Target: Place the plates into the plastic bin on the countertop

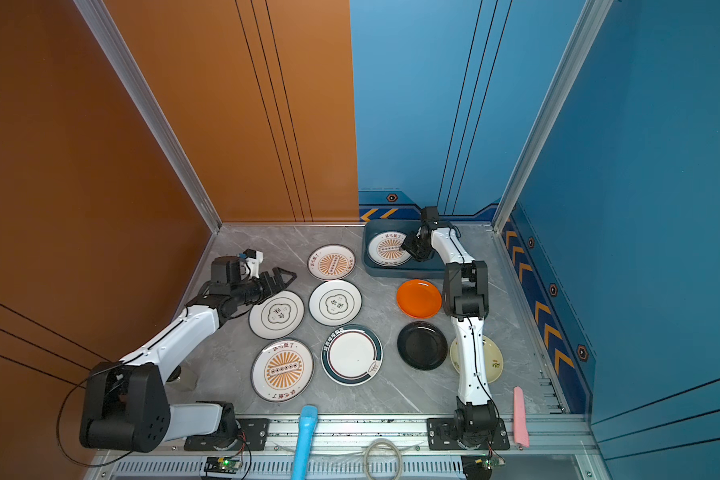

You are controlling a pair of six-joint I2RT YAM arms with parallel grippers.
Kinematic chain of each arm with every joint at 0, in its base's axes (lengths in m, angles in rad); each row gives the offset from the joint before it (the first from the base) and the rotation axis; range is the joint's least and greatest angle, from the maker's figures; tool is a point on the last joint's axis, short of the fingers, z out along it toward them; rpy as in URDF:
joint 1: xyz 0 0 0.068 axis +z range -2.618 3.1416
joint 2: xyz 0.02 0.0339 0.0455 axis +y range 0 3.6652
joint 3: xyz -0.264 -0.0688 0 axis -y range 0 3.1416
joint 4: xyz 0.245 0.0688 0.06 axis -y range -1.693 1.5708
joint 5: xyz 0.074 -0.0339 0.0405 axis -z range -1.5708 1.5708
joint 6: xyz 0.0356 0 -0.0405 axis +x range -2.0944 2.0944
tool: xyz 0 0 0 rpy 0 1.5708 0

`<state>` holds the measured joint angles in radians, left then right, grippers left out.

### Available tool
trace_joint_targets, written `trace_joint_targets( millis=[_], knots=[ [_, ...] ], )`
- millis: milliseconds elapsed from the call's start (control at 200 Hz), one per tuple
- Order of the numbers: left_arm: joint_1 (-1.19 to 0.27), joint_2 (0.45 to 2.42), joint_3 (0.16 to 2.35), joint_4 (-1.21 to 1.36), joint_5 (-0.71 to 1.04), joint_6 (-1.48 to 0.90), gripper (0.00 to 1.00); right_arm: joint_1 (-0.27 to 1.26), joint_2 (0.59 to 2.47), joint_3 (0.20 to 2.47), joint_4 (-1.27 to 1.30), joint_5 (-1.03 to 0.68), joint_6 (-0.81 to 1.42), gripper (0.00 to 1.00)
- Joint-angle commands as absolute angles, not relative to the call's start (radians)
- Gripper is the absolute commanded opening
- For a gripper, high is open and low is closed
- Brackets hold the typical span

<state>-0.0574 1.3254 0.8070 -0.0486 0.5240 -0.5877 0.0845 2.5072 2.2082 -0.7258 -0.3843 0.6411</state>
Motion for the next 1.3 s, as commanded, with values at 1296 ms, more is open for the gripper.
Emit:
trace_joint_targets(
  millis=[1296],
  knots=[
    [-0.174,1.917,1.202,0.05,0.355,-0.742,0.77,0.181,1.85,1.493,-0.368,-0.46,0.6,0.49]
  ],
)
